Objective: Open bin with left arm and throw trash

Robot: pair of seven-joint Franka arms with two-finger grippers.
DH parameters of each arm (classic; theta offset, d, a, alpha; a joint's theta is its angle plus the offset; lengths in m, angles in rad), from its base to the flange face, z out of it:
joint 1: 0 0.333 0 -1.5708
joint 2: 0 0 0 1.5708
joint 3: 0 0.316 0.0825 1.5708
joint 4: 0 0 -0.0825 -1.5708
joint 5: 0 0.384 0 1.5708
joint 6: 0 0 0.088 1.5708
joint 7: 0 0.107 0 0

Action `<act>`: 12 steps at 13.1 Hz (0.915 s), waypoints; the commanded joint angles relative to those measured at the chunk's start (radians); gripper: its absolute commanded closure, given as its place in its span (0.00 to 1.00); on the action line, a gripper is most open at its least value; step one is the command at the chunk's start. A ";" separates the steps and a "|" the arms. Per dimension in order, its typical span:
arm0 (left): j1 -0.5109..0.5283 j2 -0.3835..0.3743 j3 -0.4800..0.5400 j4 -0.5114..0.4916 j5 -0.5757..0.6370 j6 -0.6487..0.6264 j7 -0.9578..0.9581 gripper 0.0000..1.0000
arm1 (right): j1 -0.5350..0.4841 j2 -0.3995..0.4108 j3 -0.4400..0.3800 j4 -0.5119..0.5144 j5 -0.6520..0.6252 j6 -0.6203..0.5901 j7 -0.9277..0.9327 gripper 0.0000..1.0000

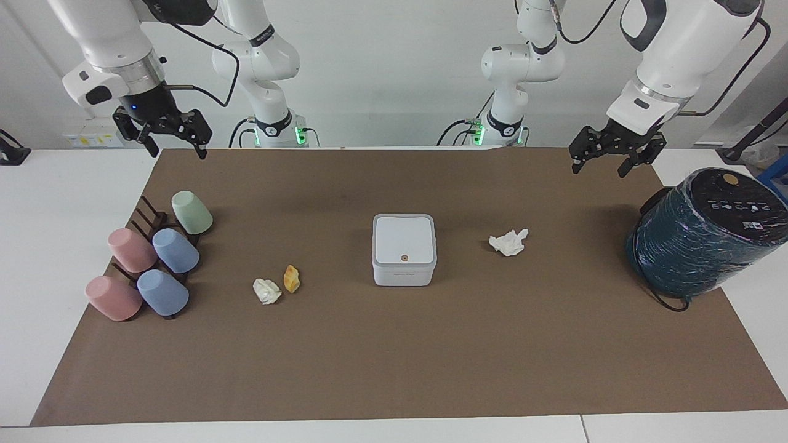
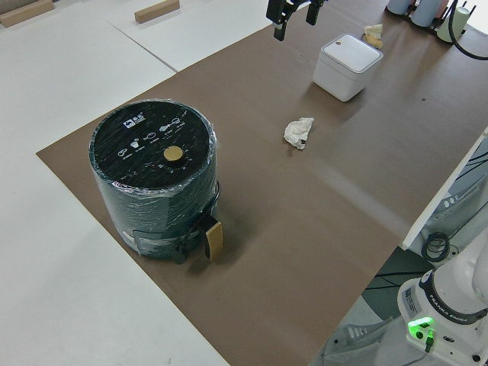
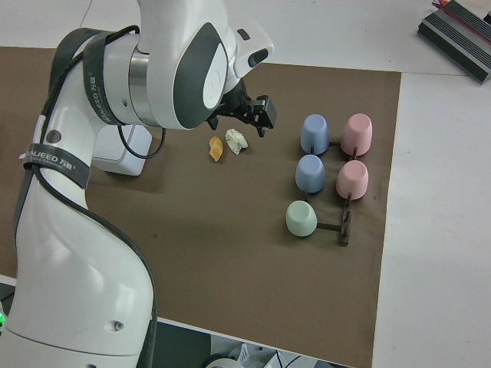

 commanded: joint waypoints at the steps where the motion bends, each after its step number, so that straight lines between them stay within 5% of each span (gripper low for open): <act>1: -0.013 -0.027 0.003 -0.049 -0.002 0.071 0.013 0.00 | -0.005 -0.018 0.003 -0.030 0.005 0.031 -0.029 0.00; 4: -0.066 -0.032 0.003 -0.058 -0.002 0.074 0.000 0.04 | -0.005 -0.018 0.004 -0.033 0.005 0.031 -0.028 0.00; 6: -0.088 -0.044 0.003 -0.081 -0.002 0.074 -0.020 0.37 | -0.005 -0.018 0.004 -0.037 0.005 0.035 -0.031 0.00; 8: -0.106 -0.053 0.003 -0.099 -0.003 0.071 -0.041 0.90 | -0.005 -0.009 0.004 -0.052 0.006 0.069 -0.032 0.00; 9: -0.111 -0.058 0.002 -0.110 -0.011 0.074 -0.041 1.00 | 0.004 -0.007 0.004 -0.081 0.006 0.124 -0.032 0.00; 12: -0.168 -0.046 0.000 -0.116 -0.017 0.079 -0.108 1.00 | 0.074 -0.001 0.004 -0.238 0.008 0.361 -0.031 0.00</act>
